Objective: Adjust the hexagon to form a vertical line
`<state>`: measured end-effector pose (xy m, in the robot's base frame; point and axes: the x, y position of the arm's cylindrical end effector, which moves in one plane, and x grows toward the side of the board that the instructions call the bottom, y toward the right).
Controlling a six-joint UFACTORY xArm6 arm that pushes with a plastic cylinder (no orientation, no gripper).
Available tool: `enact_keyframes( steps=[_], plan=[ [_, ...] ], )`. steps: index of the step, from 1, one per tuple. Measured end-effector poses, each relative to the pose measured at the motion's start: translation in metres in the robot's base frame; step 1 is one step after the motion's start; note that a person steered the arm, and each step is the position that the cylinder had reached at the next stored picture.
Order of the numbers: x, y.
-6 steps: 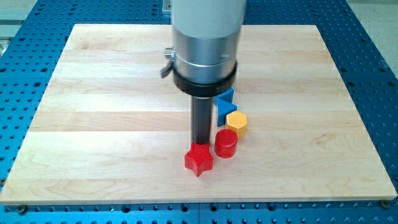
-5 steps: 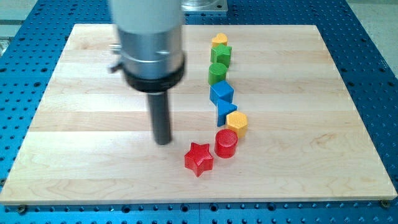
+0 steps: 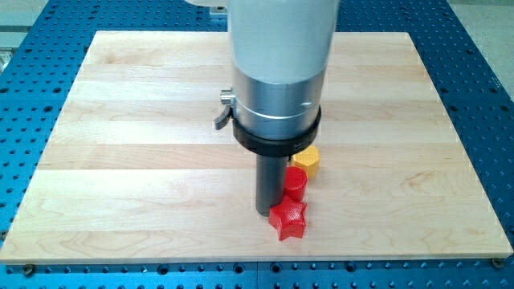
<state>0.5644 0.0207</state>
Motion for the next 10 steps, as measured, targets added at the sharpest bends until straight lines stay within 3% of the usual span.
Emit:
enact_keyframes(
  steps=[2, 3, 6, 7, 8, 9, 10],
  plan=[
    [-0.016, -0.063],
    [-0.071, -0.068],
    [-0.35, -0.069],
    [-0.364, 0.042],
    [-0.318, 0.185],
    [-0.222, 0.231],
    [-0.114, 0.228]
  ],
)
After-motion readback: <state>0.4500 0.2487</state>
